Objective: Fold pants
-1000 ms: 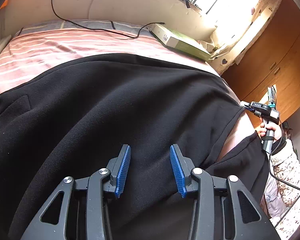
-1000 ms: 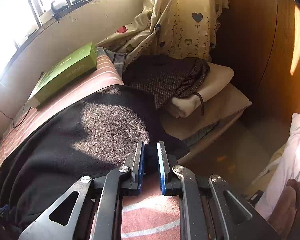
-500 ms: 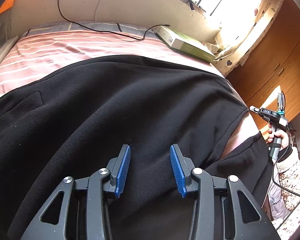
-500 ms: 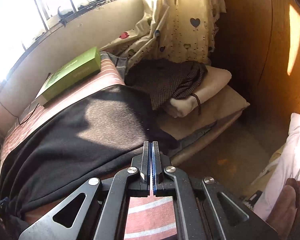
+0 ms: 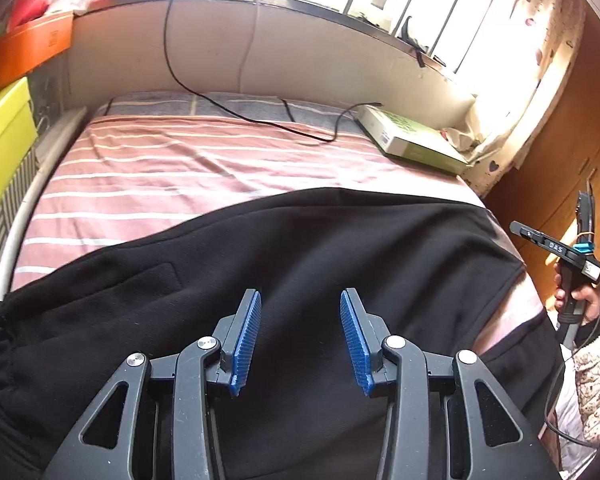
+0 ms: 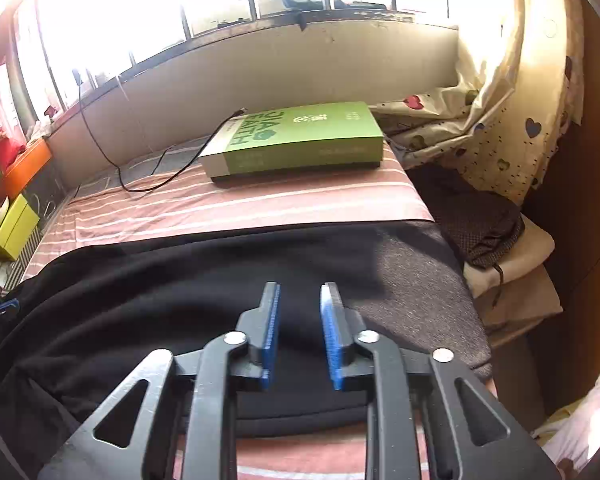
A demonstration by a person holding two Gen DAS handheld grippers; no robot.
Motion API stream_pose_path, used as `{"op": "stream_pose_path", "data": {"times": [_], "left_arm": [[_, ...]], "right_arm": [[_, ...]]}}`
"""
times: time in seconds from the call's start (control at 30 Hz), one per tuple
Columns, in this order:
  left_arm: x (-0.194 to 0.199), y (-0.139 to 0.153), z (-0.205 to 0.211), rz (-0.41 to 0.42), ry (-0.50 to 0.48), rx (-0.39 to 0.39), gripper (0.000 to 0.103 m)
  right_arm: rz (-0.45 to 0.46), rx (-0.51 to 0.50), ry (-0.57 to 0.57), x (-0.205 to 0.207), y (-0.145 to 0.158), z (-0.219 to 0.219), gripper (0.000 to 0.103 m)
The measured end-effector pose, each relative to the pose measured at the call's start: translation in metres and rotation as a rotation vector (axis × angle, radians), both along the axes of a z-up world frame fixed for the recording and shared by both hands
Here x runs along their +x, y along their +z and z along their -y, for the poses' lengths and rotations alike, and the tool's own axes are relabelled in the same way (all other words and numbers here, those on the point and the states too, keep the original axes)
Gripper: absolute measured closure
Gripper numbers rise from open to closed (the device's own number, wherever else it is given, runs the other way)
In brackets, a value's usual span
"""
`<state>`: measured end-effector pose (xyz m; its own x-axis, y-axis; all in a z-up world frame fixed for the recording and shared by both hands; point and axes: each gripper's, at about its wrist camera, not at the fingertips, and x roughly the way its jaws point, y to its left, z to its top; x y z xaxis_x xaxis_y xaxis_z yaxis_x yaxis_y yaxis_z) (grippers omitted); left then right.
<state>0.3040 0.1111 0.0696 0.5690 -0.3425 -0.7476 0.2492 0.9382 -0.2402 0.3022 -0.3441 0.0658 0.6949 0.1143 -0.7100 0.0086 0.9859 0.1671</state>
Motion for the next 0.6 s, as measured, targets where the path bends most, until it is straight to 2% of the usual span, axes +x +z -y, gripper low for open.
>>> {"op": "stream_pose_path", "data": {"times": [0.03,0.07,0.23,0.37,0.6], "left_arm": [[0.002,0.002,-0.003,0.002,0.013,0.023,0.050],[0.004,0.004,-0.006,0.011,0.020,0.038,0.050],[0.015,0.019,-0.026,0.048,0.061,0.085,0.048],[0.029,0.020,-0.041,0.028,0.066,0.076,0.044],[0.048,0.013,-0.056,0.007,0.071,0.167,0.041]], "right_arm": [[0.007,0.009,0.018,0.003,0.001,-0.006,0.044],[0.012,0.016,0.038,0.005,0.002,-0.012,0.043],[-0.002,-0.021,0.116,0.024,0.002,-0.036,0.043],[-0.031,0.011,0.163,0.044,-0.001,-0.045,0.043],[-0.058,-0.002,0.295,0.082,-0.009,-0.068,0.043]]}}
